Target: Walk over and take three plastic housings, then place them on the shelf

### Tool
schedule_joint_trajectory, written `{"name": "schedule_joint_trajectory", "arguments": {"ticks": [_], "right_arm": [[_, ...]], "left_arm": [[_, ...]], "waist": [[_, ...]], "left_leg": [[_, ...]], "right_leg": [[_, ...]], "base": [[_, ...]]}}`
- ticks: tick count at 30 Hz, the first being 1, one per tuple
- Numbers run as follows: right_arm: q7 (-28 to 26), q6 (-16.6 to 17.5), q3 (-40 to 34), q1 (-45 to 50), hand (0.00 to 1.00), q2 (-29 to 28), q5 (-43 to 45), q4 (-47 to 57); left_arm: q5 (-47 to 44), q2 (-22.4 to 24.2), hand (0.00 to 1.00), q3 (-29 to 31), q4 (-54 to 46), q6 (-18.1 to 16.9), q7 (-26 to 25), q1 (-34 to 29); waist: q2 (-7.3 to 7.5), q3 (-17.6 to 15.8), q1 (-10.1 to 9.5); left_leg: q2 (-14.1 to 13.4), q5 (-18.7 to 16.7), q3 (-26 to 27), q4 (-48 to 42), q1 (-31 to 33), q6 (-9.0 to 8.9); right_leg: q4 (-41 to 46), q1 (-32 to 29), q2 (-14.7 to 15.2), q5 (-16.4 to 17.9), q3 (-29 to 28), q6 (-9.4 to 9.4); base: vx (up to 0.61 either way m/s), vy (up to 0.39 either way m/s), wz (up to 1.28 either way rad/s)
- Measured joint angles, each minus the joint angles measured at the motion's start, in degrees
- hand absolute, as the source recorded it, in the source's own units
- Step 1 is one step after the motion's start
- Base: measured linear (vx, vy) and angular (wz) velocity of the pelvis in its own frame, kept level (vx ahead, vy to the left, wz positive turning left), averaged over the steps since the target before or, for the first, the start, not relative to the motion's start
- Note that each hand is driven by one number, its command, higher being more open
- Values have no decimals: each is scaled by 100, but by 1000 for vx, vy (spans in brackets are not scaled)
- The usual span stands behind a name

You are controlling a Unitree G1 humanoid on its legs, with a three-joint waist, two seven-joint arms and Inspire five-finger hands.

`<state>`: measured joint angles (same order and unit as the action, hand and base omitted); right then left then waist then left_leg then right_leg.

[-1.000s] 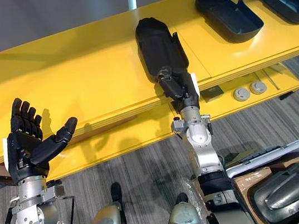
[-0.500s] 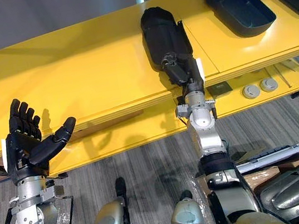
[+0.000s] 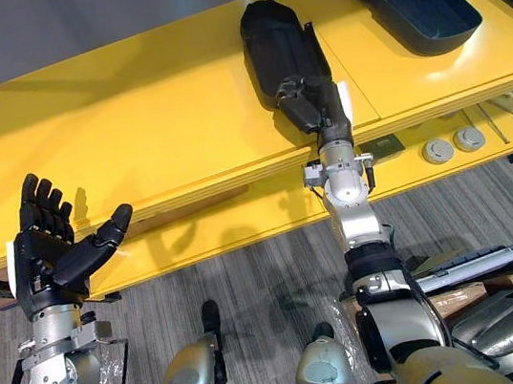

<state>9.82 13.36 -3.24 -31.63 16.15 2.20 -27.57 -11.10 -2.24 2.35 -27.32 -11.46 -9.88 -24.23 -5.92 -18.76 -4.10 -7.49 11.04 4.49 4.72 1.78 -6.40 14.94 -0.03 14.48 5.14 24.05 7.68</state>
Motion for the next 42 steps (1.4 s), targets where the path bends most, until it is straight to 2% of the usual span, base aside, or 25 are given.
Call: {"name": "schedule_joint_trajectory", "arguments": {"ticks": [5, 7, 10, 12, 13, 14, 15, 19, 20, 22, 25, 26, 28, 29, 30, 32, 33, 34, 36, 37, 38, 39, 40, 41, 42], "right_arm": [[233, 78, 55, -83, 0, -2, -25, -88], [239, 81, 99, 60, 0, -27, -18, 172], [153, 84, 235, 1132, 0, -283, 38, 1824], [-125, 89, 537, 2188, 0, -579, 45, 3048], [-211, 89, 618, 2435, 0, -619, 47, 3274], [-390, 87, 706, 2938, 100, -709, 53, 3659], [-563, 86, 731, 3304, 100, -791, 57, 3933], [-561, 86, 575, 4012, 100, -946, 76, 4495], [245, 52, -148, 4584, 100, -1070, 51, 5083], [465, -73, -412, 4695, 100, -1106, 55, 5081], [464, -146, -496, 4884, 100, -1144, 50, 5083], [409, -166, -478, 4974, 100, -1197, 40, 5089], [454, -167, -690, 5557, 100, -1485, 162, 5101], [510, -174, -815, 5673, 100, -1591, 296, 5099], [653, -177, -1014, 5933, 100, -1786, 643, 5100], [813, -178, -1256, 6279, 100, -1934, 994, 5100], [812, -177, -1240, 6350, 100, -1933, 994, 5102], [792, -178, -1123, 6428, 100, -1929, 994, 5102], [659, -176, -592, 6324, 100, -1861, 978, 5103], [621, -177, -389, 6225, 100, -1817, 966, 5096], [565, -177, -49, 5944, 100, -1692, 929, 5068], [573, -175, 205, 5565, 100, -1480, 921, 4921], [588, -175, 284, 5338, 100, -1378, 919, 4785], [625, -175, 339, 5025, 100, -1237, 920, 4570], [716, -176, 341, 4845, 100, -1214, 921, 4470]], "left_arm": [[-6, -2, 100, -54, 1, -135, 4, -4], [-34, -2, 100, -68, 1, -196, 10, 0], [-256, 5, 100, -158, 1, -322, 58, 11], [-253, 3, 100, -205, 0, -406, 141, 36], [-254, 4, 100, -222, 1, -411, 165, 67], [-256, 5, 100, -290, 1, -427, 209, 177], [-258, 1, 100, -388, 1, -493, 277, 293], [-427, -27, 100, -670, 2, -502, 529, 665], [-666, -53, 100, -917, 33, -462, 794, 1020], [-685, -53, 100, -938, 90, -453, 851, 1119], [-713, -47, 100, -927, 97, -454, 844, 1105], [-819, -21, 100, -907, 96, -462, 823, 1077], [-1017, -51, 100, -1005, 101, -459, 627, 1001], [-1037, -84, 100, -1074, 101, -457, 585, 964], [-1033, -111, 100, -1269, 99, -452, 514, 863], [-1028, -111, 100, -1532, 102, -349, 454, 755], [-1030, -108, 100, -1582, 105, -292, 431, 781], [-1044, -94, 100, -1626, 107, -167, 395, 819], [-1056, -99, 100, -1548, 93, -100, 345, 765], [-1068, -105, 100, -1492, 93, -97, 311, 732], [-1094, -101, 100, -1374, 91, -91, 258, 649], [-1128, -108, 100, -1256, 92, -89, 236, 553], [-1130, -110, 100, -1187, 91, -89, 236, 485], [-1132, -93, 100, -1061, 89, -95, 249, 378], [-1133, -95, 100, -961, 90, -95, 254, 345]], "waist": [[-5, 0, -30], [-6, 1, -29], [-8, 15, -8], [41, 44, 85], [57, 51, 127], [108, 110, 222], [181, 164, 338], [407, 454, 625], [413, 667, 1065], [357, 701, 1108], [296, 753, 1157], [290, 763, 1166], [296, 765, 1188], [304, 766, 1248], [315, 781, 1444], [332, 823, 1702], [337, 819, 1734], [335, 820, 1735], [314, 833, 1553], [312, 833, 1472], [280, 839, 1286], [232, 862, 1068], [220, 871, 965], [176, 915, 828], [205, 909, 718]], "left_leg": [[3, 0, 13, 2, -2, -1], [-5, -6, 39, 4, -4, -7], [-46, -63, 152, 5, -62, -25], [-104, -151, 434, 6, -203, -50], [-115, -181, 511, 7, -254, -52], [-132, -228, 656, 12, -342, -59], [-154, -291, 838, 14, -449, -81], [-238, -469, 1458, 30, -711, -124], [-342, -615, 2316, 14, -1079, -232], [-375, -622, 2370, 13, -1090, -245], [-427, -638, 2502, 3, -1143, -275], [-443, -686, 2628, -33, -1191, -314], [-490, -882, 3228, -105, -1463, -398], [-505, -943, 3324, -152, -1490, -418], [-523, -1061, 3427, -265, -1514, -420], [-554, -1230, 3627, -431, -1527, -438], [-560, -1289, 3645, -498, -1517, -439], [-578, -1424, 3589, -661, -1477, -422], [-606, -1862, 2365, -1187, -1175, -35], [-607, -2015, 1935, -1398, -1048, 85], [-525, -2436, 1017, -1867, -766, 258], [-336, -2780, 235, -2137, -596, 356], [-287, -2878, -43, -2172, -597, 344], [-207, -3053, -345, -2155, -582, 207], [-137, -3058, -340, -2207, -522, 98]], "right_leg": [[-37, 5, -5, -14, -10, 13], [-118, 14, -23, -32, -27, 29], [-337, 95, -101, -144, -96, 39], [-619, 167, -204, -314, -337, 34], [-691, 197, -224, -352, -402, 37], [-828, 243, -262, -425, -529, 40], [-940, 274, -300, -491, -673, 37], [-1324, 275, -439, -730, -1218, 27], [-1681, 211, -626, -1017, -1977, 20], [-1742, 212, -668, -1049, -1994, 23], [-1804, 157, -752, -1122, -2150, -1], [-1756, 90, -788, -1123, -2320, -2], [-1690, 5, -916, -1120, -2876, 4], [-1705, 6, -928, -1116, -2968, 15], [-1725, -1, -941, -1101, -3067, 37], [-1765, -88, -988, -1118, -3275, 51], [-1770, -118, -1003, -1138, -3342, 42], [-1792, -169, -1042, -1186, -3476, 19], [-1784, -324, -1174, -1266, -3800, -76], [-1779, -380, -1209, -1264, -3907, -111], [-1729, -511, -1288, -1272, -4105, -150], [-1661, -606, -1355, -1284, -4300, -139], [-1623, -635, -1386, -1300, -4362, -110], [-1594, -698, -1406, -1325, -4439, -66], [-1597, -728, -1330, -1390, -4461, 32]], "base": [[2, -6, -1], [3, -25, -5], [34, -26, -19], [57, -12, -55], [36, 0, -65], [28, 2, -66], [19, 7, -70], [29, 9, -110], [82, -13, -193], [49, -22, -84], [17, -17, -22], [14, 11, -80], [41, 32, -126], [37, 30, -97], [29, 17, -57], [27, 10, -59], [12, 2, -62], [2, -14, -64], [-20, -31, -78], [-61, 17, -84], [-94, 121, -91], [-98, 160, -88], [-85, 202, -68], [-68, 202, -33], [-85, 233, -10]]}}
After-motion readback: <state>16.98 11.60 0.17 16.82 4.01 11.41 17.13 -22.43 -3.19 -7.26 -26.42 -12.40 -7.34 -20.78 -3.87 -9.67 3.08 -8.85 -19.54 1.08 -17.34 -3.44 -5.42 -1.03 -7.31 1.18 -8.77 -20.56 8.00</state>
